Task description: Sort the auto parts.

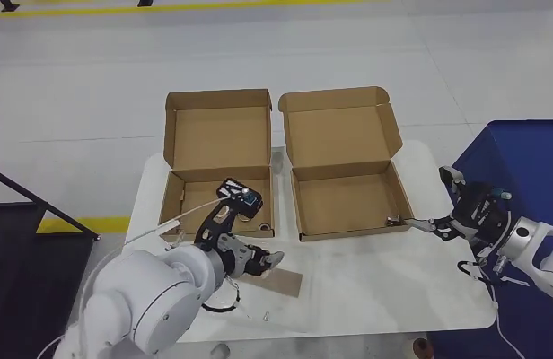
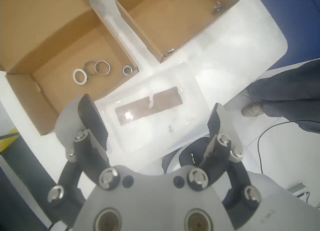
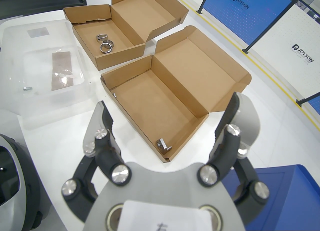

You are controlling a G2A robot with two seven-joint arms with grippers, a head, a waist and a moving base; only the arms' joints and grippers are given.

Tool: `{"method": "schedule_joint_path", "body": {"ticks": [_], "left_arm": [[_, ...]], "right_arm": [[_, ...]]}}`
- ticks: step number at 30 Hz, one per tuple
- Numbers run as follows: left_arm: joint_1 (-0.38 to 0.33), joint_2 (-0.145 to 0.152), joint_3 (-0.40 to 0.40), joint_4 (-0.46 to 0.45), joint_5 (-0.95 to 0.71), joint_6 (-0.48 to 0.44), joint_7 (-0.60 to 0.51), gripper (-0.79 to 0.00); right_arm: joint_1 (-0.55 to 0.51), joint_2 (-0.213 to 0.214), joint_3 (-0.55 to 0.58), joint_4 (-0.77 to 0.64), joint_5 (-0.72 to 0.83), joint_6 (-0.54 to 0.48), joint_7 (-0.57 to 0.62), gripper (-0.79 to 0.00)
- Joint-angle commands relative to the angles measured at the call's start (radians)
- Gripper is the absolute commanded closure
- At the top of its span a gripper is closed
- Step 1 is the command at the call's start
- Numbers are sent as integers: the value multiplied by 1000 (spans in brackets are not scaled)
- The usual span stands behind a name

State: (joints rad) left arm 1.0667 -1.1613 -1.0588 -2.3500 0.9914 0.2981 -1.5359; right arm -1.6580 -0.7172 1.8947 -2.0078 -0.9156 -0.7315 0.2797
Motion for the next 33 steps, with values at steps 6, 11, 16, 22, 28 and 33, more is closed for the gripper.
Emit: {"method": "schedule_joint_path", "body": {"ticks": [6, 11, 16, 22, 28, 33], "left_arm": [[31, 19, 1, 0, -41, -14, 0, -785], [31, 19, 1, 0, -41, -14, 0, -785], [36, 18, 2, 4, -50, -13, 5, -785], [118, 16, 64, 52, -24, 1, 14, -785], [256, 1, 100, 60, 15, 47, 60, -785], [275, -17, 100, 45, 60, 74, 87, -785]], "right_arm": [[0, 0, 0, 0, 0, 0, 0, -785], [0, 0, 0, 0, 0, 0, 0, -785], [0, 0, 0, 0, 0, 0, 0, -785], [0, 0, 0, 0, 0, 0, 0, -785], [0, 0, 0, 0, 0, 0, 0, -785], [0, 0, 0, 0, 0, 0, 0, -785]]}}
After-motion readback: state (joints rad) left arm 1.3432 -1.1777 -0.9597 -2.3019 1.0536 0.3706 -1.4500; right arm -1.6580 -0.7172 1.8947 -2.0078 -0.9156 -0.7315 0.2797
